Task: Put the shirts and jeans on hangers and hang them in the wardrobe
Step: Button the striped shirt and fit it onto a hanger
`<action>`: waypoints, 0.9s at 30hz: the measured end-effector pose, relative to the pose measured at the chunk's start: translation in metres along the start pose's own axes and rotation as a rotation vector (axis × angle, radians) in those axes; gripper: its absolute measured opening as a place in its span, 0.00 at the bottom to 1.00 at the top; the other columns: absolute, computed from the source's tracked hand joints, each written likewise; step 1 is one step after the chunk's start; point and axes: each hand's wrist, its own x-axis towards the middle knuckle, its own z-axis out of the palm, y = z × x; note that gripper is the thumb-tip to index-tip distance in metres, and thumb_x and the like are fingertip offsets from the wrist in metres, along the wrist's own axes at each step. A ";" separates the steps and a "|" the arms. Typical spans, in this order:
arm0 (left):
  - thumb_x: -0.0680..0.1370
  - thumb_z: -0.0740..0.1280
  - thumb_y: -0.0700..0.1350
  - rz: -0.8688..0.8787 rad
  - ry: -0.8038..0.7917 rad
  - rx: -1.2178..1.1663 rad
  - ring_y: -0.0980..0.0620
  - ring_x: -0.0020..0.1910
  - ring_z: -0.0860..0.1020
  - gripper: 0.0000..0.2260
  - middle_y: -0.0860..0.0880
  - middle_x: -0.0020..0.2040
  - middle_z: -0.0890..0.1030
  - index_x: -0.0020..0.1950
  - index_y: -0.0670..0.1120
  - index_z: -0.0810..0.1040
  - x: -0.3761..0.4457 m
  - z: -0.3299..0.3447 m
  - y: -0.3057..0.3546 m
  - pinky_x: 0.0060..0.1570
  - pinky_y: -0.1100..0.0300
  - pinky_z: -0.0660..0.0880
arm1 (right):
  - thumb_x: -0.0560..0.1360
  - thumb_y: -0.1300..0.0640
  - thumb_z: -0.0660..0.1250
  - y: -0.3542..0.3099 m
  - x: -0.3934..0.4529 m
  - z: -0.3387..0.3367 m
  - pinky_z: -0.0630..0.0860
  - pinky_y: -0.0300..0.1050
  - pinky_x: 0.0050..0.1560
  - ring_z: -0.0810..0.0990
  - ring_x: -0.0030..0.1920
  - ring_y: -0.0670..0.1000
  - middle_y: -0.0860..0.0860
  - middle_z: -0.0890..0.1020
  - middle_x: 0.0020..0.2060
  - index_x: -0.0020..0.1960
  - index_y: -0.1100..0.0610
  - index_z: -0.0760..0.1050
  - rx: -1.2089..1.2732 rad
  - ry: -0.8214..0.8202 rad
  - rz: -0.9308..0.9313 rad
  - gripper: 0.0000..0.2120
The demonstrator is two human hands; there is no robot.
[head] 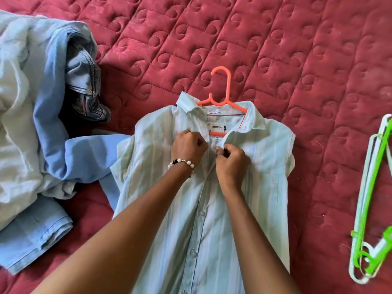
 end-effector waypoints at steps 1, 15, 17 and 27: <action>0.74 0.67 0.43 0.002 -0.039 0.013 0.49 0.40 0.73 0.06 0.46 0.42 0.76 0.42 0.43 0.82 0.001 -0.001 0.001 0.35 0.60 0.65 | 0.71 0.64 0.69 0.000 -0.001 0.001 0.60 0.50 0.32 0.69 0.29 0.61 0.62 0.77 0.27 0.30 0.62 0.71 -0.005 -0.010 -0.019 0.13; 0.75 0.68 0.41 -0.073 -0.154 -0.279 0.49 0.38 0.79 0.07 0.43 0.39 0.83 0.42 0.38 0.83 0.001 -0.009 0.006 0.38 0.61 0.75 | 0.71 0.62 0.70 -0.002 -0.004 0.008 0.73 0.48 0.34 0.77 0.33 0.59 0.59 0.81 0.31 0.37 0.62 0.80 0.067 -0.072 -0.085 0.05; 0.74 0.67 0.40 -0.103 -0.145 -0.297 0.53 0.34 0.76 0.07 0.44 0.36 0.82 0.40 0.38 0.83 -0.001 -0.010 0.006 0.29 0.71 0.69 | 0.73 0.59 0.68 0.002 -0.003 0.007 0.75 0.48 0.37 0.78 0.33 0.58 0.58 0.81 0.30 0.38 0.61 0.79 0.122 -0.187 -0.014 0.08; 0.75 0.70 0.50 -0.198 -0.155 -0.332 0.55 0.32 0.74 0.11 0.45 0.35 0.82 0.42 0.43 0.85 -0.010 -0.013 0.018 0.27 0.70 0.65 | 0.73 0.73 0.66 -0.002 0.009 -0.005 0.82 0.59 0.37 0.81 0.27 0.50 0.52 0.81 0.28 0.35 0.56 0.79 0.474 -0.354 0.287 0.14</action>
